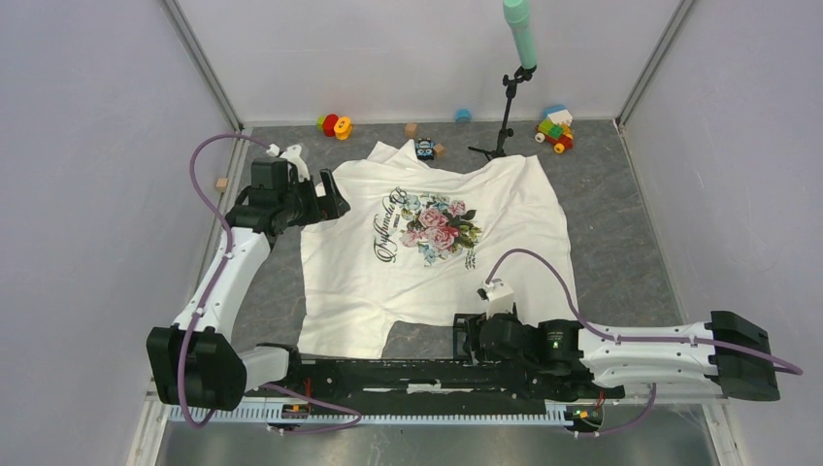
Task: Pin the brooch onto the clothing
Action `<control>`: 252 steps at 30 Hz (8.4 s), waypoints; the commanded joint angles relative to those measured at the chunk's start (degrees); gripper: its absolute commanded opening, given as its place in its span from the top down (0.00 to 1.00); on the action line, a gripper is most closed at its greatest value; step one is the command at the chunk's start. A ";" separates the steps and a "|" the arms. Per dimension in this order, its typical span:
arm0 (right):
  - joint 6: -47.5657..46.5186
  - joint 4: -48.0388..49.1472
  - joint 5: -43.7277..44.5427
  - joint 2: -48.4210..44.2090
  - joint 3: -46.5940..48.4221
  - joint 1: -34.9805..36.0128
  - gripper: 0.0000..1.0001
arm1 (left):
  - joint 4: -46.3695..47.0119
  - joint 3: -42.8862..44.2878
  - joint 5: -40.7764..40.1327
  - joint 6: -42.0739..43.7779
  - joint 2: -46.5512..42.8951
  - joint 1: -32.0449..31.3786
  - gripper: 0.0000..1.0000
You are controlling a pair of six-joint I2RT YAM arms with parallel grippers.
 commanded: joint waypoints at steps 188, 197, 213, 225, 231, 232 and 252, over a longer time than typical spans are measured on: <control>-33.20 46.52 -74.21 24.20 24.75 -34.49 0.90 | 23.27 -13.85 46.22 -12.18 -11.75 -19.49 0.98; -32.58 48.47 -68.76 21.66 23.01 -34.46 1.00 | 25.48 -14.81 44.97 -13.79 -12.44 -19.75 0.56; -21.69 61.99 -57.57 15.24 14.73 -34.93 1.00 | 36.01 -21.88 39.73 -20.27 -17.73 -19.75 0.61; -22.14 61.08 -57.90 15.29 14.59 -35.02 1.00 | 39.19 -23.27 40.55 -22.81 -18.17 -19.75 0.91; -24.53 57.05 -59.17 14.96 15.90 -35.10 0.89 | 39.24 -23.25 43.08 -22.51 -18.27 -19.75 0.98; -24.83 56.30 -59.58 14.76 16.22 -35.26 0.80 | 39.15 -23.16 43.79 -22.43 -18.14 -19.79 0.98; -20.49 52.91 -76.03 21.67 23.64 -36.07 0.51 | 21.62 -18.13 50.49 -10.21 -15.05 -22.29 0.98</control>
